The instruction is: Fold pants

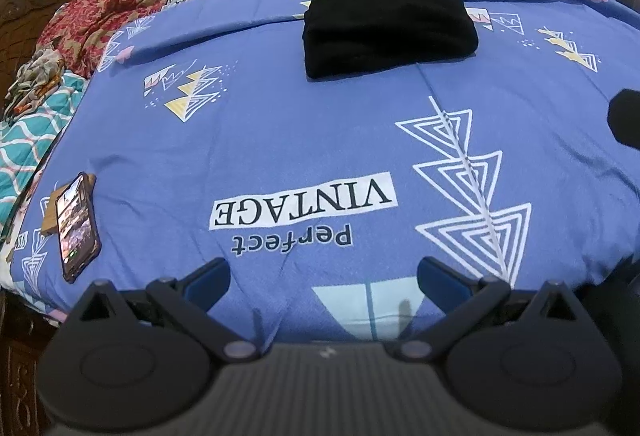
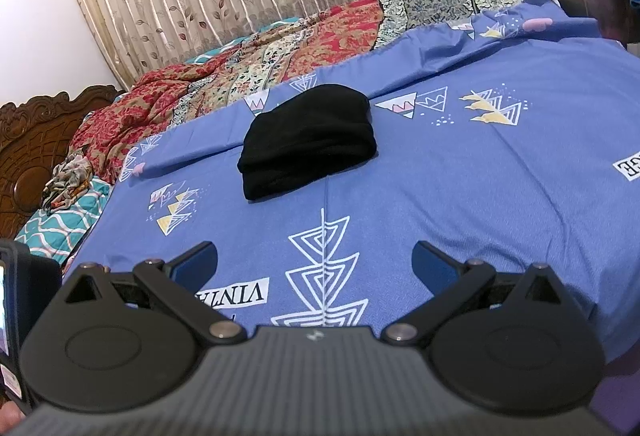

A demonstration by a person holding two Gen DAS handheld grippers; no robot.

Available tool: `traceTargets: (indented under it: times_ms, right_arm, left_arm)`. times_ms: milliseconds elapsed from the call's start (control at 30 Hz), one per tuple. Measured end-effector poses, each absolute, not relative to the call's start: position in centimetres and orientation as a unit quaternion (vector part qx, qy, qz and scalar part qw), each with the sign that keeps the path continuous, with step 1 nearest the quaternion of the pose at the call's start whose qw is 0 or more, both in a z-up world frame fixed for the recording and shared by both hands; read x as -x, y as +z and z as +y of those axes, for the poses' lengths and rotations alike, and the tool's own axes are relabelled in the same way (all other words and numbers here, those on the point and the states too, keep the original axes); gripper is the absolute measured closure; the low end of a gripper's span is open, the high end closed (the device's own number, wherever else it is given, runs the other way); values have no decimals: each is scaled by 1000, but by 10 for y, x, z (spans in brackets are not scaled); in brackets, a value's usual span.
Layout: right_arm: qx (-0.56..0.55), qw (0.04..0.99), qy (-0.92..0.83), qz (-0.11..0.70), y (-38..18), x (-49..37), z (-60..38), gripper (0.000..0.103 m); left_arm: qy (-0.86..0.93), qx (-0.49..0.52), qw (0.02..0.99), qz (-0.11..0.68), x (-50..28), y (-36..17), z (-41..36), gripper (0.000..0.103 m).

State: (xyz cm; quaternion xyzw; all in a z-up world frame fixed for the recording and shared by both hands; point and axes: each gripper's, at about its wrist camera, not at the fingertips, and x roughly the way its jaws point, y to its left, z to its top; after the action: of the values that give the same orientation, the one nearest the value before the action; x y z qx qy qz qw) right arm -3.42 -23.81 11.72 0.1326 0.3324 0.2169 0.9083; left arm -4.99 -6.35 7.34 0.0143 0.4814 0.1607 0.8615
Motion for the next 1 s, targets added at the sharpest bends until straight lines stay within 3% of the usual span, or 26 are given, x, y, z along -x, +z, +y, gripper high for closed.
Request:
traceTargets:
  times_ms: [1000]
  right_arm:
    - [-140,904,217,341,111,31,-243,0]
  left_arm:
    - [169,-22,849,501,46,63,-66,0]
